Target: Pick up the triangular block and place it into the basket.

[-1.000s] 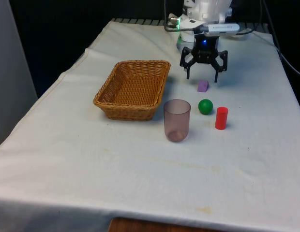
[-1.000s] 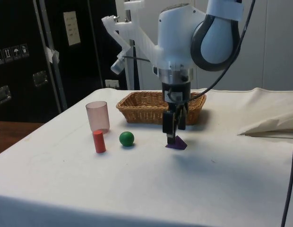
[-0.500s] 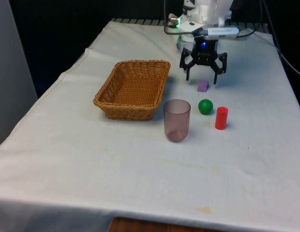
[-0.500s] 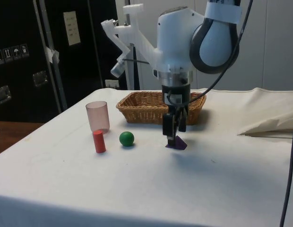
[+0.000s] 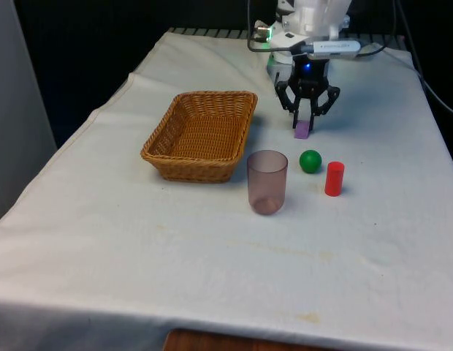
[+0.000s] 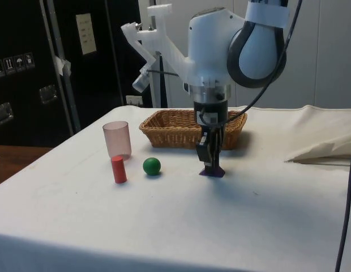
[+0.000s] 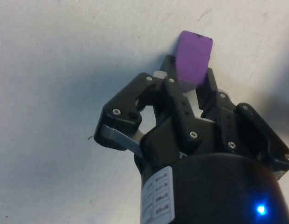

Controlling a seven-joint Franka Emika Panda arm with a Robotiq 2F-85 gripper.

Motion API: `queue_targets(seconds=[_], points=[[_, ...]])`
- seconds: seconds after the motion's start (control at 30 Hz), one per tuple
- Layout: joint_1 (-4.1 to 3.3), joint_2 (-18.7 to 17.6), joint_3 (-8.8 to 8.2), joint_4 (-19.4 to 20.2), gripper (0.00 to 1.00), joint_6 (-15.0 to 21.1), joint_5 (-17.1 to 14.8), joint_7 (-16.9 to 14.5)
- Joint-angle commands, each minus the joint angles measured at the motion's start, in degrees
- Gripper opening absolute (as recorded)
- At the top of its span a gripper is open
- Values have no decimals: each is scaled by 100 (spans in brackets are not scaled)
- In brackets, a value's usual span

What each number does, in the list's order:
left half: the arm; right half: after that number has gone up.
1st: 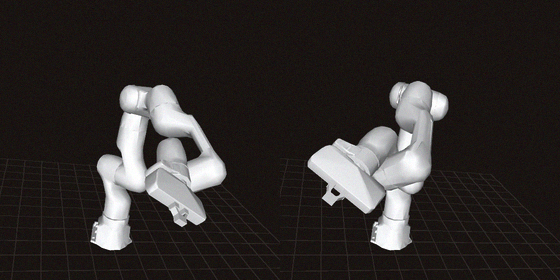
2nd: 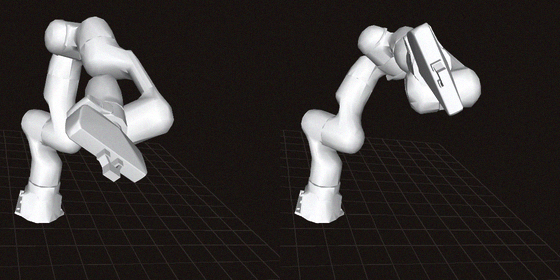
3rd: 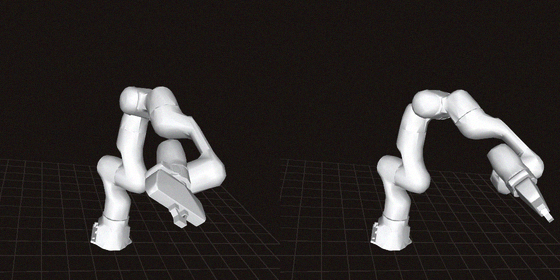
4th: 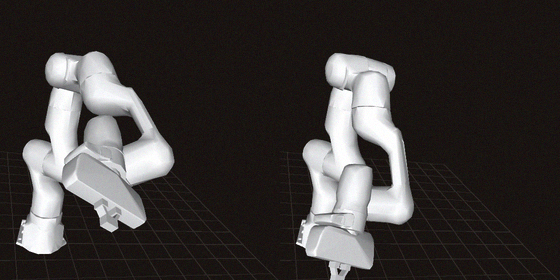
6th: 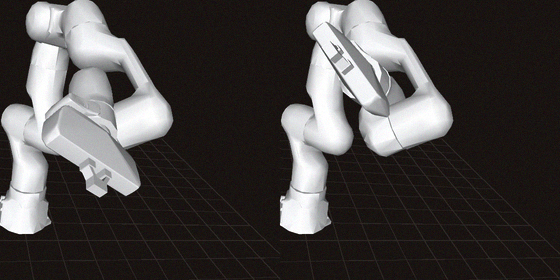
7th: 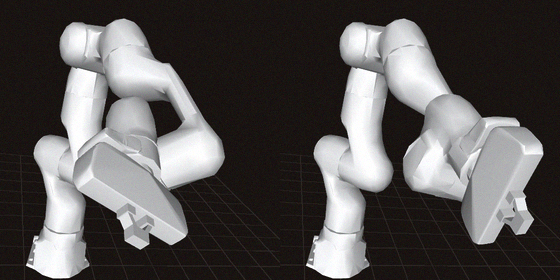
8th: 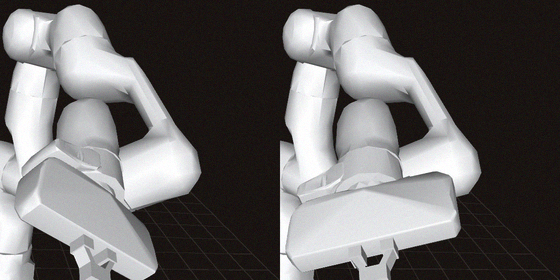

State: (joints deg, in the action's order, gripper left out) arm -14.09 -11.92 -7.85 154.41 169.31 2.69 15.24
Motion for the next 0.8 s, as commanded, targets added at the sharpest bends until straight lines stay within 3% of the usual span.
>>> queue_targets(seconds=[0.0,0.03,0.13,0.3,0.33,0.37,0.53,0.6,0.63,0.77], points=[[0,0,0,0,33,0,0,0],[-40,-6,-63,0,33,34,63,57],[-46,149,-80,11,33,-92,86,52],[-29,413,-92,34,33,-315,126,52],[0,327,-11,23,33,-218,0,-11],[-23,533,-86,40,33,-430,138,52],[6,888,-69,34,33,-796,172,57],[0,945,-17,34,33,-842,11,-40],[11,1008,-63,29,33,-928,183,57],[23,1209,-52,11,33,-1146,195,57]])
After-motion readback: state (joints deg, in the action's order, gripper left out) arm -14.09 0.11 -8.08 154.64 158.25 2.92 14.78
